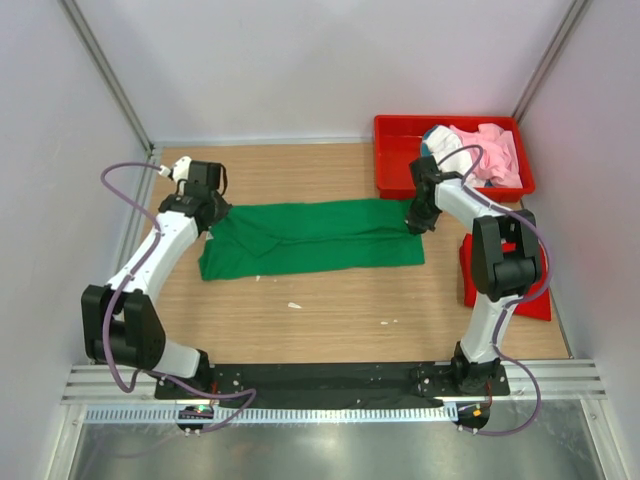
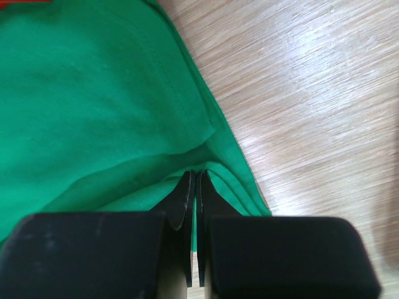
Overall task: Fold and stack the t-shirts
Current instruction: Fold the tshirt
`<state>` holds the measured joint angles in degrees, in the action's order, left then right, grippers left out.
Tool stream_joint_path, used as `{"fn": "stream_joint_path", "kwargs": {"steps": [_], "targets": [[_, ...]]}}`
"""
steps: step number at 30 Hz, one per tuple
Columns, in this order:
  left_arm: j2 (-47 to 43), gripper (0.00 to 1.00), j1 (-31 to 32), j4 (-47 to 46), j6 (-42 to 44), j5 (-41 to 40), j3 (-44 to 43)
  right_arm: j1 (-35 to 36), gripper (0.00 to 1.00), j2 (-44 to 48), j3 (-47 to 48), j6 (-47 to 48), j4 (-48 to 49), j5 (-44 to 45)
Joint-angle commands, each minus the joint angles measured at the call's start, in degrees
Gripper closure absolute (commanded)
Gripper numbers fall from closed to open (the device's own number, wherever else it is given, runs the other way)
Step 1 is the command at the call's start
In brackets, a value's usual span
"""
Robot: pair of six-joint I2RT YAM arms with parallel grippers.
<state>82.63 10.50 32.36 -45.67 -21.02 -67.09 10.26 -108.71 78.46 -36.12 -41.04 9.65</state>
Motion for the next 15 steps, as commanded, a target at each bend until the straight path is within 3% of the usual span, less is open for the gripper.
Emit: {"fn": "stream_joint_path", "kwargs": {"steps": [1,15], "targets": [[-0.4,1.0,-0.4,-2.8,1.0,-1.6,-3.3,-0.4,0.99,0.4,2.1,0.7,0.4,0.1],[3.4,1.0,-0.4,-5.1,2.9,0.3,-4.5,-0.5,0.99,-1.5,2.4,0.9,1.0,0.5]]}}
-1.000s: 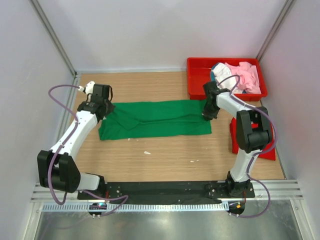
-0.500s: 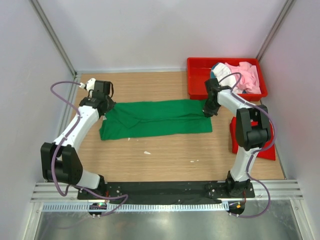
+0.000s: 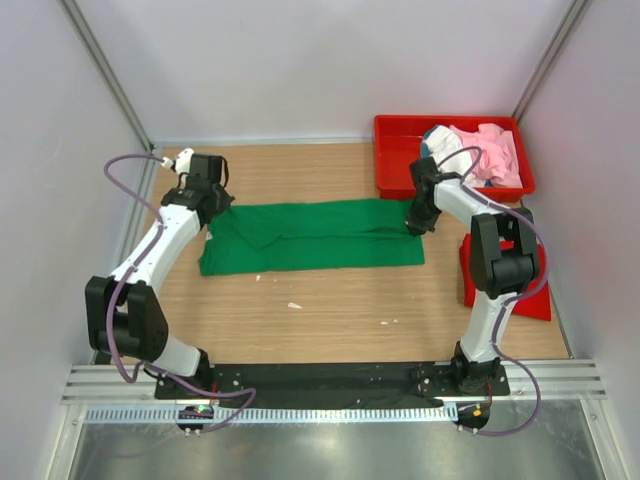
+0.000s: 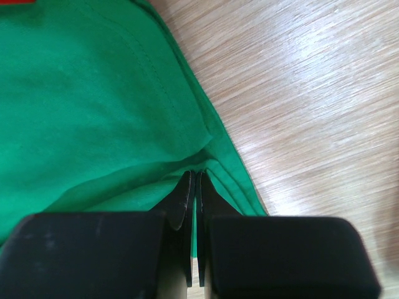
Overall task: Fold and stack the t-shirts
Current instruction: Fold the tshirt
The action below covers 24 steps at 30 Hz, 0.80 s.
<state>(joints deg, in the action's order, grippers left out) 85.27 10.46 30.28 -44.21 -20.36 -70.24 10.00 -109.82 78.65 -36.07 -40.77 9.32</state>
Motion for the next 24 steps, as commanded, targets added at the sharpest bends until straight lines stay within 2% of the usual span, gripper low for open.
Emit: {"fn": "stream_joint_path", "kwargs": {"steps": [1,24], "targets": [[1.0,1.0,-0.4,-3.5,1.5,-0.2,-1.2,-0.3,0.99,-0.6,2.3,0.9,0.8,1.0],[9.0,1.0,-0.4,-5.8,3.0,-1.5,-3.5,-0.9,0.99,-2.4,3.3,1.4,1.4,1.1]]}}
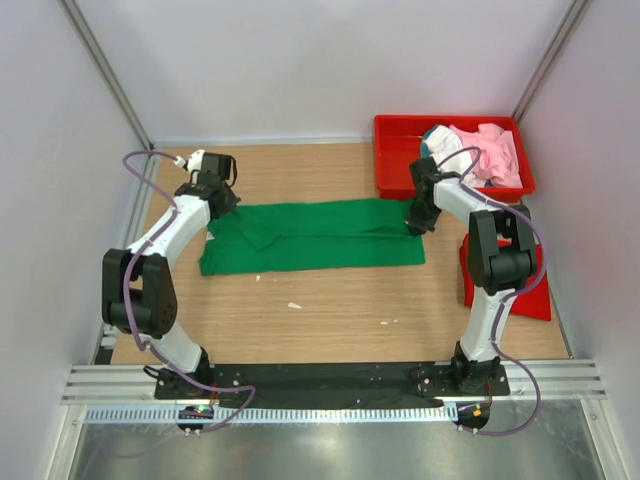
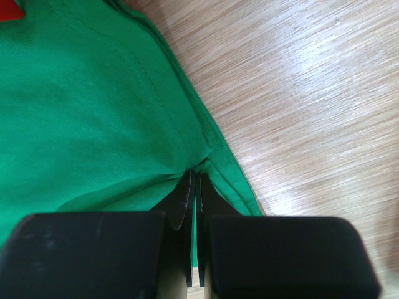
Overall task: Fold and stack the t-shirts
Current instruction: Fold the tshirt
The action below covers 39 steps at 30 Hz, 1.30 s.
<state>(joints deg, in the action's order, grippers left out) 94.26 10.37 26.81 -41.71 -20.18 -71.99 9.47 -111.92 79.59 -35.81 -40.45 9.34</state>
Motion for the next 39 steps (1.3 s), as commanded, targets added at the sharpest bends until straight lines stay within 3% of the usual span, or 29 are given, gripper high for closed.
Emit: {"fn": "stream_joint_path", "kwargs": {"steps": [1,22,39], "targets": [[0.0,1.0,-0.3,-2.5,0.5,-1.9,-1.7,-0.4,0.99,-0.3,2.3,1.1,1.2,1.1],[-3.5,1.0,-0.4,-3.4,0.4,-5.3,-0.1,-0.4,0.99,1.2,5.6,1.1,0.5,0.1],[3.2,1.0,-0.4,-4.1,-0.4,-1.2,-3.9,-0.4,0.99,-0.3,6.5,1.7,0.0,0.4]]}}
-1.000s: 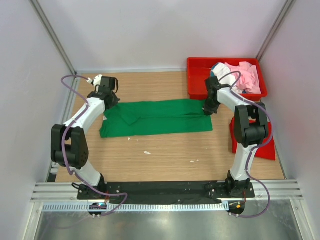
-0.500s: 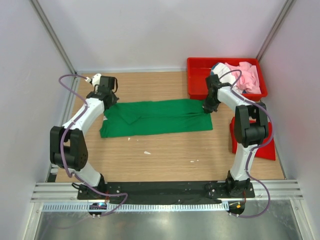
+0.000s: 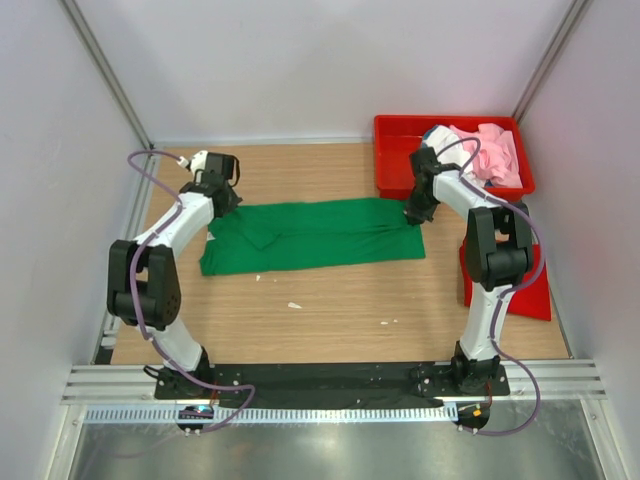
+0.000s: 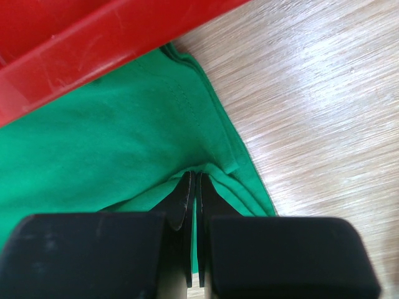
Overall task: Fold and stack the t-shirts
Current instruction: Fold the tshirt
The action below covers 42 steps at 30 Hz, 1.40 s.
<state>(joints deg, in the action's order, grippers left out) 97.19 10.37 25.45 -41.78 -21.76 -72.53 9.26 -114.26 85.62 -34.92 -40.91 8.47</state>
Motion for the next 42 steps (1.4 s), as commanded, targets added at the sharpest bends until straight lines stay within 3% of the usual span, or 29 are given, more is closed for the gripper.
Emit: {"fn": "stream_joint_path", "kwargs": {"steps": [1,25,27,28,29,30,31,34,36,38,42], "targets": [[0.4,1.0,-0.4,-3.0,-0.1,1.0,-3.6,-0.2,0.99,2.0,0.4,0.8,0.4,1.5],[6.3,1.0,1.0,-3.3,2.6,-0.1,-8.3,-0.3,0.99,0.3,0.3,1.8,0.9,2.4],[6.6,1.0,1.0,-3.0,3.0,0.7,-8.9,-0.3,0.9,0.3,0.9,2.0,0.1,2.3],[6.7,0.84,1.0,-2.8,3.9,2.0,-9.8,-0.3,0.76,0.6,1.0,2.2,-0.3,1.9],[6.8,0.7,1.0,-2.1,4.2,2.4,-10.4,-0.3,0.69,1.0,1.0,2.4,-0.5,1.5],[6.9,0.5,1.0,-0.9,4.4,2.4,-11.5,-0.3,0.55,1.8,0.9,2.9,-0.5,1.2],[6.6,0.21,1.0,2.0,4.9,2.2,-13.5,-0.3,0.48,3.6,0.8,3.5,-0.6,0.3],[4.0,0.01,1.0,6.5,5.3,2.2,-16.0,-0.3,0.23,6.8,1.1,5.6,-1.8,-0.3],[-0.6,0.0,1.0,8.9,4.5,4.1,-15.3,-0.3,0.08,9.7,1.9,6.8,-3.1,-0.1],[-4.4,0.0,0.9,8.8,1.2,7.9,-10.6,-0.2,0.0,12.3,2.3,8.5,-5.2,0.2],[-12.4,0.0,1.6,5.9,-6.4,12.2,1.2,0.1,0.0,16.7,0.7,10.6,-6.6,0.9]]}}
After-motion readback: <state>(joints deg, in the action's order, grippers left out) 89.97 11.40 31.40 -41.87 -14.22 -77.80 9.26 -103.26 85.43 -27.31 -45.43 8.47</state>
